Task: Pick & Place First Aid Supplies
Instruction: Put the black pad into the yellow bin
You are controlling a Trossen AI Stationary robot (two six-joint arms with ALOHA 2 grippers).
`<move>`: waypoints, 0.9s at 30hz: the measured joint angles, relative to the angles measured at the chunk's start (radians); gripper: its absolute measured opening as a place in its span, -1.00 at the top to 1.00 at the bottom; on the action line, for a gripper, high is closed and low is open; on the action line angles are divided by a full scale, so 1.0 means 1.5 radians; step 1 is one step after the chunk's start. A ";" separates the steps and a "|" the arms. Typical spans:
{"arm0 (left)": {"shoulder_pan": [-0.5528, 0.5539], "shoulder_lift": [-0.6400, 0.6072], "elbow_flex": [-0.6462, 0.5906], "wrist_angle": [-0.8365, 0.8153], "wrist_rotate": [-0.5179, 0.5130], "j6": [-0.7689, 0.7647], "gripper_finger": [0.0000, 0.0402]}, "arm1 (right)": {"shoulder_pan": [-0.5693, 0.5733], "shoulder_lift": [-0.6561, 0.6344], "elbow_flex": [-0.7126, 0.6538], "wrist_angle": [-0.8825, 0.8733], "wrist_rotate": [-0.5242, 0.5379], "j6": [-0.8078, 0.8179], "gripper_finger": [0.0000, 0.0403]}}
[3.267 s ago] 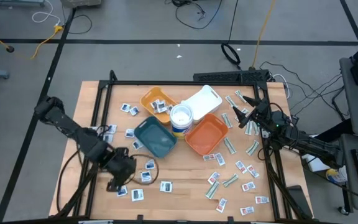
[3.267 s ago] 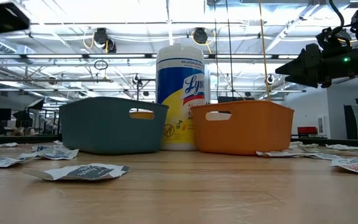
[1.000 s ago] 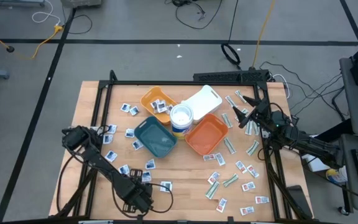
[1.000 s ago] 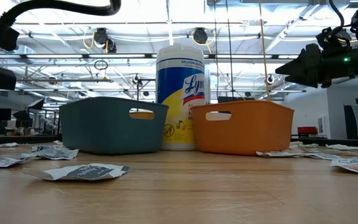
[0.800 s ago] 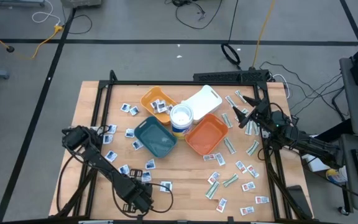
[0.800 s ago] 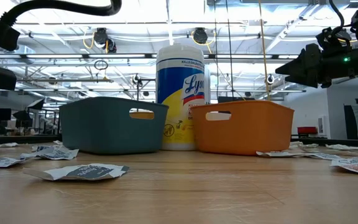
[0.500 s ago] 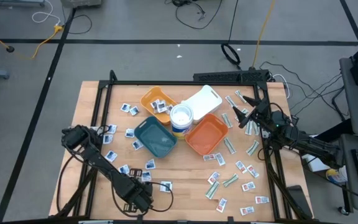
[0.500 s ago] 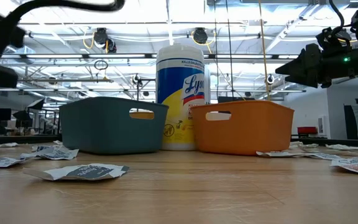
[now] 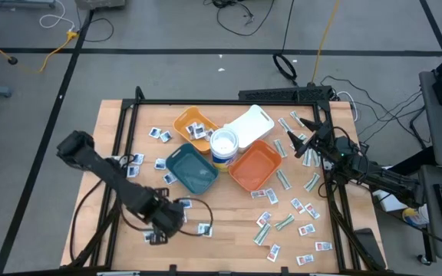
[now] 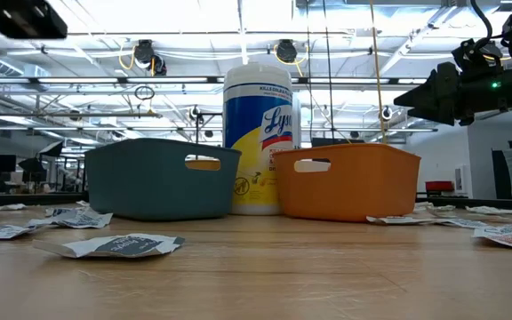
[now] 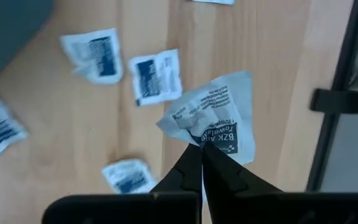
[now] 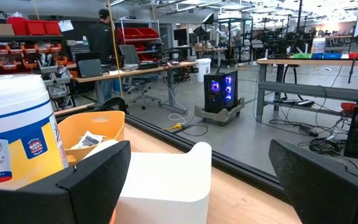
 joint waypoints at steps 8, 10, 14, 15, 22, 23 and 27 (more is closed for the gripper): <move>0.064 -0.074 0.000 -0.106 -0.009 -0.027 0.99 | 0.000 0.000 0.000 0.000 0.000 0.000 -0.87; 0.099 -0.090 0.000 -0.131 -0.018 -0.028 1.00 | 0.000 0.000 0.000 0.000 0.000 0.000 -0.87; 0.178 -0.123 0.001 -0.160 -0.029 -0.005 1.00 | 0.000 0.000 0.000 0.000 0.000 0.000 -0.87; 0.200 -0.127 0.001 -0.166 -0.029 0.005 1.00 | 0.000 0.000 0.000 0.000 0.000 0.000 -0.87; 0.363 -0.137 0.001 -0.199 -0.029 0.091 1.00 | 0.000 0.000 0.000 0.000 0.000 0.000 -0.87; 0.385 -0.137 0.001 -0.202 -0.029 0.105 1.00 | 0.000 0.000 0.000 0.000 0.000 0.000 -0.87; 0.477 -0.137 0.001 -0.204 -0.028 0.154 1.00 | 0.000 0.000 0.000 0.000 0.000 0.000 -0.87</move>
